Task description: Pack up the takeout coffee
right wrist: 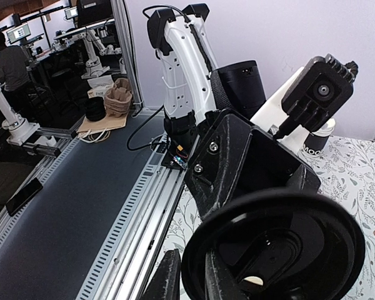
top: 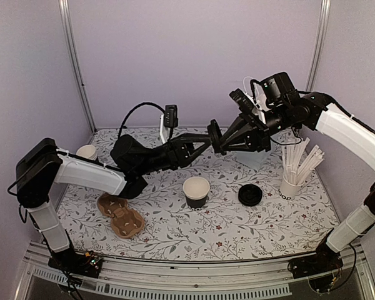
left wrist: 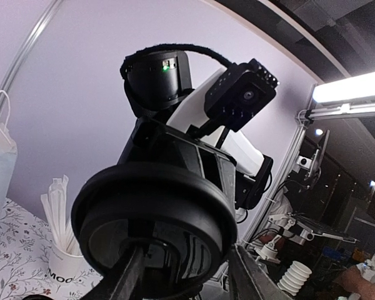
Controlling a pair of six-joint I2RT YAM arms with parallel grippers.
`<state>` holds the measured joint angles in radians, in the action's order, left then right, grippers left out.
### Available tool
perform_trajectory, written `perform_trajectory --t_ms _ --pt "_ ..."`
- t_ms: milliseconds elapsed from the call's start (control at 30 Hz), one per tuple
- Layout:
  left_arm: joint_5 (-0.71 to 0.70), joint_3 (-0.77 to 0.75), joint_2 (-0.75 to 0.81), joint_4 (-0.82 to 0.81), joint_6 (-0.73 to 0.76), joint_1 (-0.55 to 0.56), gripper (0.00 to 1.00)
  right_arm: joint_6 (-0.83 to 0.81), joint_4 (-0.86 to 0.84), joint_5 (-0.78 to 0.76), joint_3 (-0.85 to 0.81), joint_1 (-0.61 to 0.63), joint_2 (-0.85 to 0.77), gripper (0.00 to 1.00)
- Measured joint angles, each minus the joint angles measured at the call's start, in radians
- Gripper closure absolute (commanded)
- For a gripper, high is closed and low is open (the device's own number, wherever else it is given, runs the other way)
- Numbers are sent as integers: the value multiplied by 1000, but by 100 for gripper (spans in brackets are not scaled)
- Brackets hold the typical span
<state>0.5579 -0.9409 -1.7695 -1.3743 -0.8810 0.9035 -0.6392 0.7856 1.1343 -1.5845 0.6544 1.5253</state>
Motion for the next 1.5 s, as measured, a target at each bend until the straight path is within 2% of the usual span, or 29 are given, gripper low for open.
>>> perform_trajectory --t_ms 233,367,567,700,900,1033,1200,1300,1333,1367,1500 --pt "5 0 0 2 -3 -5 56 11 -9 -17 2 0 2 82" --pt "4 -3 0 13 -3 -10 59 41 -39 -50 6 0 2 75" --pt "-13 -17 0 56 1 -15 62 108 -92 -110 23 0 18 75" --pt "-24 -33 0 97 6 -22 63 156 -121 -132 26 2 34 81" --pt "-43 -37 0 121 12 -29 63 198 -143 -151 29 3 38 98" --pt "-45 -31 3 133 19 -37 57 212 -157 -168 49 2 38 100" --pt "-46 32 66 191 46 -45 41 208 -174 -180 95 2 31 100" --pt "-51 87 147 237 78 -49 26 196 -172 -177 110 3 27 100" --pt "-55 102 172 248 90 -50 17 189 -170 -167 111 3 26 100" --pt "-61 117 197 262 105 -51 3 180 -165 -154 111 2 24 100" --pt "-81 160 280 324 148 -54 0 121 -120 -61 110 2 7 100"
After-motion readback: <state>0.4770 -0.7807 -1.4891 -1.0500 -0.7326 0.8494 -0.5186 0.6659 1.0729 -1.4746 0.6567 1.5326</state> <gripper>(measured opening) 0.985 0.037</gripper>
